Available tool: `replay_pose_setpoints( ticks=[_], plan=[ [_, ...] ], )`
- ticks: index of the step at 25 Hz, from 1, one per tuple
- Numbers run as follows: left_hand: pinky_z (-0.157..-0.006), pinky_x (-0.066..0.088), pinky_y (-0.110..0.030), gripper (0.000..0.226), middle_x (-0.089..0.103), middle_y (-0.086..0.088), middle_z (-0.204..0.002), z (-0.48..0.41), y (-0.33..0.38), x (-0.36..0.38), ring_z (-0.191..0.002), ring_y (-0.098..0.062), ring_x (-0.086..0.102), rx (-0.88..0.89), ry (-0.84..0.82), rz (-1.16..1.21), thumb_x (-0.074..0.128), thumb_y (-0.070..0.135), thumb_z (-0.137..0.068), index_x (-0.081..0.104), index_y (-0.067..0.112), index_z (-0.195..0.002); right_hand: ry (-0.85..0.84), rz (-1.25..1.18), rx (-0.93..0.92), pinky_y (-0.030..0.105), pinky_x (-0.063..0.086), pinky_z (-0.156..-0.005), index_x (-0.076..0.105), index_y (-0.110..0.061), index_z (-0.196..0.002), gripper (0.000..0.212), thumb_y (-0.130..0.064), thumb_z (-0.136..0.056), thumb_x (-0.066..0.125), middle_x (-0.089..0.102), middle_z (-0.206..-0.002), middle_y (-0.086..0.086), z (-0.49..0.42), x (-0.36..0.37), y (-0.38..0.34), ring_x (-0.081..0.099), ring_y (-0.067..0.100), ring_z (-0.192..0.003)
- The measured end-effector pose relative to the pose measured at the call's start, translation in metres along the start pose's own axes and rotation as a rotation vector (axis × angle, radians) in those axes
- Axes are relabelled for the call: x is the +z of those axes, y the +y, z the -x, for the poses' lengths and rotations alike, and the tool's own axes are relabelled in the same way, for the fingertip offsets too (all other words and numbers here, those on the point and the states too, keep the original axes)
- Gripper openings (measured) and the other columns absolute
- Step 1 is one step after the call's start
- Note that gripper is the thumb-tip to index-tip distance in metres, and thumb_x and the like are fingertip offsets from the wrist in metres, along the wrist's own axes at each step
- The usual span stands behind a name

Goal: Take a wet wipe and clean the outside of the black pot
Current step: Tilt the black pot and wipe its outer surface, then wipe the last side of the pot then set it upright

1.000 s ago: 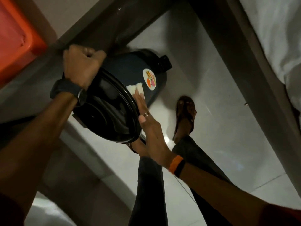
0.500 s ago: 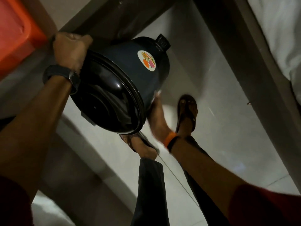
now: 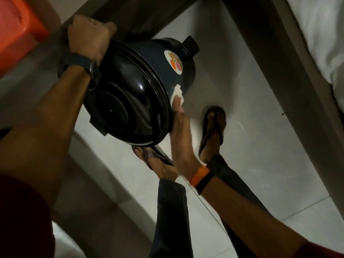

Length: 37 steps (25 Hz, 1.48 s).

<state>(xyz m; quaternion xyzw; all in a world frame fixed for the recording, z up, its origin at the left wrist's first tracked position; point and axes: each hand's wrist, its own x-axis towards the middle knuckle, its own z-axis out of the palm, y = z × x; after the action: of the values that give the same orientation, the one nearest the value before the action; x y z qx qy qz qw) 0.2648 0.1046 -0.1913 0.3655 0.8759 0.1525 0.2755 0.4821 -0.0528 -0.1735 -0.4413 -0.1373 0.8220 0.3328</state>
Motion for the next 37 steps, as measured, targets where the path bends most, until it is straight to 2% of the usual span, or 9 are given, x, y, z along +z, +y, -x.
replay_pose_setpoints(
  ticks=[3,7,9,11,14,18,22,28,37],
  plan=[
    [-0.053,0.027,-0.024,0.019,0.034,0.005,-0.062,-0.016,-0.003,0.0,-0.054,-0.008,0.029,0.034,-0.134,-0.17,0.054,0.03,-0.085,0.046,0.021,-0.069,0.189,0.148,-0.104,0.007,0.032,-0.116,0.014,-0.025,-0.162,0.066,-0.055,-0.104,0.022,0.023,-0.169,-0.01,-0.016,-0.01,0.001,0.031,-0.009,-0.146],
    [-0.053,0.033,-0.026,0.021,0.039,-0.003,-0.062,0.003,0.006,0.001,-0.06,-0.018,0.039,0.193,-0.14,-0.123,0.055,0.023,-0.087,0.052,0.013,-0.068,0.477,0.1,0.076,0.033,0.033,-0.124,0.03,-0.012,-0.157,0.056,-0.042,-0.112,0.018,0.045,-0.158,0.007,-0.103,-0.053,-0.02,0.044,0.018,-0.146],
    [-0.065,0.042,-0.025,0.027,0.053,-0.002,-0.067,0.034,0.024,-0.003,-0.069,-0.019,0.05,0.2,-0.119,0.019,0.059,0.032,-0.079,0.047,0.022,-0.058,0.586,0.189,0.177,0.035,0.05,-0.104,0.061,-0.014,-0.129,0.04,-0.033,-0.111,0.031,0.065,-0.128,0.012,-0.106,-0.072,-0.01,0.061,0.026,-0.117],
    [-0.078,0.048,-0.032,0.025,0.061,-0.011,-0.07,0.07,0.038,0.006,-0.071,-0.025,0.058,0.373,-0.165,-0.209,0.052,0.035,-0.077,0.057,0.017,-0.06,0.547,0.45,0.324,0.026,0.051,-0.075,0.059,-0.021,-0.084,0.03,-0.015,-0.108,0.041,0.06,-0.088,0.001,-0.073,-0.083,0.002,0.058,0.013,-0.078],
    [-0.094,0.037,-0.045,0.033,0.067,-0.013,-0.077,0.122,0.058,0.03,-0.082,-0.032,0.06,0.772,-0.313,-0.671,0.041,0.034,-0.077,0.065,0.012,-0.07,0.538,0.652,0.49,0.047,0.059,-0.09,0.069,-0.006,-0.086,0.013,-0.004,-0.096,0.061,0.072,-0.101,0.023,-0.024,-0.088,0.018,0.07,0.033,-0.095],
    [-0.103,0.032,-0.054,0.018,0.061,-0.004,-0.08,0.177,0.064,0.059,-0.087,-0.026,0.057,1.253,-0.608,-0.991,0.051,0.026,-0.086,0.062,0.018,-0.075,0.727,1.034,0.216,0.034,0.059,-0.079,0.067,-0.01,-0.073,0.018,-0.014,-0.091,0.069,0.075,-0.093,0.022,0.003,-0.088,-0.011,0.072,0.041,-0.098],
    [-0.107,0.034,-0.051,0.026,0.066,-0.006,-0.112,0.197,0.047,0.071,-0.113,-0.029,0.056,1.485,-0.495,-0.9,0.047,0.028,-0.091,0.065,0.014,-0.104,0.753,0.771,0.07,0.038,0.057,-0.076,0.064,-0.018,-0.071,0.027,-0.008,-0.095,0.059,0.069,-0.078,0.004,-0.008,-0.095,-0.056,0.066,0.031,-0.085],
    [-0.112,0.007,-0.074,0.077,0.02,-0.009,-0.163,0.194,-0.018,0.075,-0.151,-0.038,0.014,0.418,0.083,-0.417,0.036,0.071,-0.083,0.026,0.033,-0.15,0.64,0.754,0.247,0.042,0.055,-0.072,0.061,-0.017,-0.075,0.027,-0.012,-0.101,0.056,0.062,-0.092,0.013,-0.058,-0.078,-0.069,0.058,0.025,-0.079],
    [-0.106,0.007,-0.082,0.083,-0.002,-0.008,-0.165,0.184,0.007,0.126,-0.152,-0.036,0.008,0.035,0.169,-0.41,0.024,0.072,-0.091,0.005,0.023,-0.156,0.52,0.869,0.179,0.033,0.061,-0.065,0.061,-0.019,-0.072,0.029,-0.014,-0.1,0.056,0.066,-0.083,0.007,-0.099,-0.065,-0.076,0.063,0.023,-0.078]
  ],
)
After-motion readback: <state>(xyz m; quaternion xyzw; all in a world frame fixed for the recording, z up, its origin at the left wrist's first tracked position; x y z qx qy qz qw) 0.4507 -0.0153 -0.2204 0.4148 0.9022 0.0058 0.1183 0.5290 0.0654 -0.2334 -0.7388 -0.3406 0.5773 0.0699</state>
